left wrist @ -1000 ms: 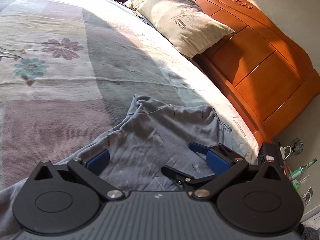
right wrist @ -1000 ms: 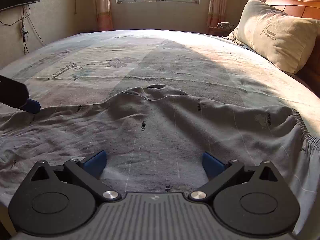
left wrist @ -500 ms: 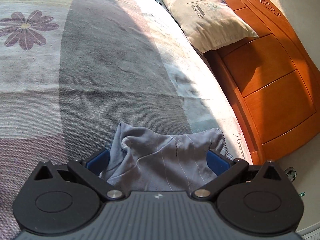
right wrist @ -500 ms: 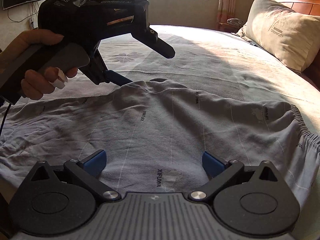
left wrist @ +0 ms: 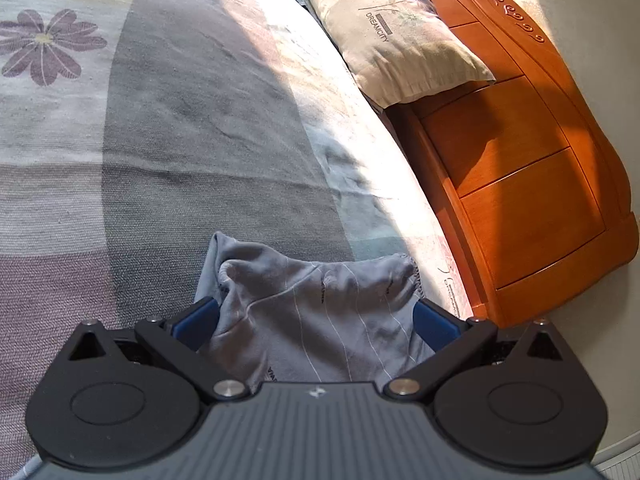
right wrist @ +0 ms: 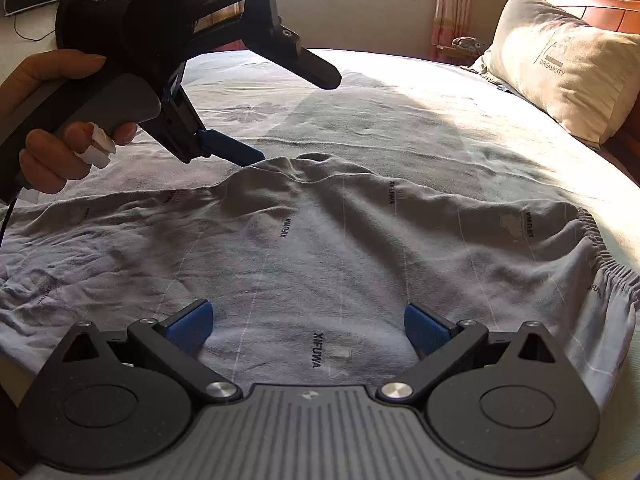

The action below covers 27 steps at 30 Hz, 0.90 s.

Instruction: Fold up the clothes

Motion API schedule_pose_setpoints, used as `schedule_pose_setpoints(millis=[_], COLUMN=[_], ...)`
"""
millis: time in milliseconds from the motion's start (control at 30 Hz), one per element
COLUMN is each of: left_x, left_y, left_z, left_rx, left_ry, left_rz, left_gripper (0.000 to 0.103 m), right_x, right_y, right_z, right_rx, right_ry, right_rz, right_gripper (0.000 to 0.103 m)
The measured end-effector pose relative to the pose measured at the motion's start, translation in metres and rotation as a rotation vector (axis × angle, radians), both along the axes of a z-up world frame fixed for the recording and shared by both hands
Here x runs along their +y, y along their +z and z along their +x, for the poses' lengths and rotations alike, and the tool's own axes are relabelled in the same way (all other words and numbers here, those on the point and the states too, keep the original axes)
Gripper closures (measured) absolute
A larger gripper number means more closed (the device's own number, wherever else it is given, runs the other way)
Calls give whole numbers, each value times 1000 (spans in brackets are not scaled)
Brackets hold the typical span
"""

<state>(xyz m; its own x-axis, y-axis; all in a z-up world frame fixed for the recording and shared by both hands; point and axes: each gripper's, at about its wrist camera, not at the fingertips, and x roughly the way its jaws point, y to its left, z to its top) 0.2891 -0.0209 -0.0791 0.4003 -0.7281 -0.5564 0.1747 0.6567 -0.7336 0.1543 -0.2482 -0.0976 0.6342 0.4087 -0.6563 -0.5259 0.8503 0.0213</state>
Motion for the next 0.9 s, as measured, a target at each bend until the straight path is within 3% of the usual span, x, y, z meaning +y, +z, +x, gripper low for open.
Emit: schedule_pose_setpoints(millis=[267,400,500,567,767,833,900], left_x=[-4,7,14,14,14,15,6], left_y=[-21,-28,-31,-29,5,16,21], left_z=[30,48,59,60,46,39,26], left_rx=[85,93,103,104,-12,-21,-9], left_ry=[-77,-9,34,38,43,36,-33], left_rz=[-122,-263,-327,-305,-114,-132,-194], left_gripper=[1,1,1,1,1,1,1], right_x=[1,1,1,1,1,0,0], right_y=[-1,-1,-1,0,1,1,2], right_z=[0,0,0,0,-2,-2,-1], right_rx=[-2,-3,-3,-3,1,3,5], right_ry=[0,0,1,1,1,0,0], right_rz=[-1,-1,-1,-1,-1,0,1], right_gripper=[0,0,0,0,0,0,0])
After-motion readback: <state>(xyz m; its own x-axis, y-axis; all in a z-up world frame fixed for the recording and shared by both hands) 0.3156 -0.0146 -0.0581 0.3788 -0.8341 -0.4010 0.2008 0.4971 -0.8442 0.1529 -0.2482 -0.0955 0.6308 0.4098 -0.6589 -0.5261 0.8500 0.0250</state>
